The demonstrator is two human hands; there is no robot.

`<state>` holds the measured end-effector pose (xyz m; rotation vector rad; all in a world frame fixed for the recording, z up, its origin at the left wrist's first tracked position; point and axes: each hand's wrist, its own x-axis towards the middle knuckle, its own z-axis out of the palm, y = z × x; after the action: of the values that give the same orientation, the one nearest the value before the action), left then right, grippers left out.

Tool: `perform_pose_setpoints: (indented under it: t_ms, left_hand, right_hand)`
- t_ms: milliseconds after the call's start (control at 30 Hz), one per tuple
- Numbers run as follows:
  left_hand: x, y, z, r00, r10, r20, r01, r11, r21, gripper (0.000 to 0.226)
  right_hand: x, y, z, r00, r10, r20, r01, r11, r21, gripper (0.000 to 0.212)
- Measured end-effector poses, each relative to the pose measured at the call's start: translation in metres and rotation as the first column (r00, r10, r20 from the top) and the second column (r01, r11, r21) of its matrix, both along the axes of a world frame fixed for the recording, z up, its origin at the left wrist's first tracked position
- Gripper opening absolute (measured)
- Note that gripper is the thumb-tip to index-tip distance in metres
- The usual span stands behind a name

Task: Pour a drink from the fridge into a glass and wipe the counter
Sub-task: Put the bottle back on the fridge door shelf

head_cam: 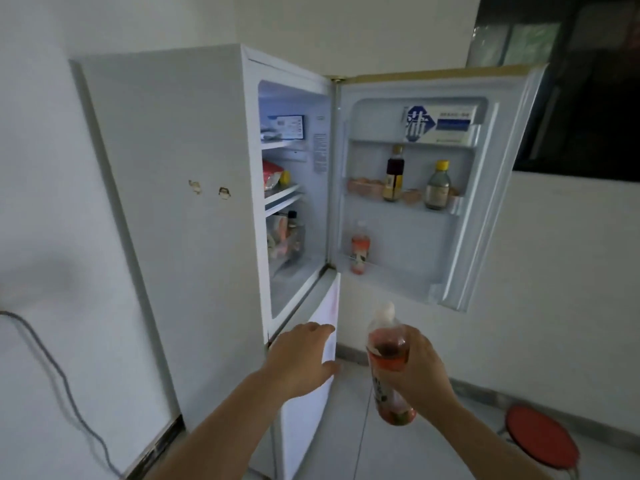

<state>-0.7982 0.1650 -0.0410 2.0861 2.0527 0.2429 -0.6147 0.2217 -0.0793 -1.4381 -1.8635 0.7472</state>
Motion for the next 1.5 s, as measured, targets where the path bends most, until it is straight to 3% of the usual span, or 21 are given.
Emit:
perform_pose_setpoints:
  t_ms: [233,600,933,1100,1300,1433,1500]
  left_hand:
    - [0.021,0.088,-0.003,0.996,-0.091,-0.004,0.090,0.996,-0.021,0.061]
    - [-0.008,0.260,-0.006,0.980,-0.200,-0.002,0.200,0.980,-0.010,0.061]
    - [-0.025,0.379,-0.034,0.973,-0.228,0.025,0.228,0.974,-0.003,0.062]
    - [-0.028,0.429,-0.049,0.984,-0.175,0.018,0.173,0.981,0.083,0.053]
    - [-0.033,0.473,-0.048,0.993,-0.119,0.002,0.115,0.964,0.241,0.036]
    - [-0.038,0.491,-0.038,0.997,-0.079,0.013,0.067,0.913,0.403,0.040]
    - [-0.039,0.499,-0.029,0.997,-0.080,0.022,0.055,0.836,0.546,0.042]
  right_hand:
    - [0.019,0.070,-0.004,0.993,-0.121,-0.001,0.121,0.991,-0.053,0.061]
    - [-0.009,0.209,0.004,0.973,-0.228,-0.030,0.228,0.974,-0.011,0.041]
    - [-0.026,0.317,0.020,0.972,-0.224,-0.072,0.227,0.974,0.028,0.053]
    - [-0.027,0.372,0.020,0.972,-0.221,-0.085,0.226,0.972,0.061,0.066]
    - [-0.025,0.423,0.011,0.983,-0.151,-0.101,0.160,0.983,0.091,0.062]
    - [-0.030,0.447,-0.004,0.984,-0.136,-0.114,0.143,0.988,0.057,0.059]
    - [-0.034,0.456,-0.012,0.983,-0.148,-0.111,0.153,0.988,0.037,0.058]
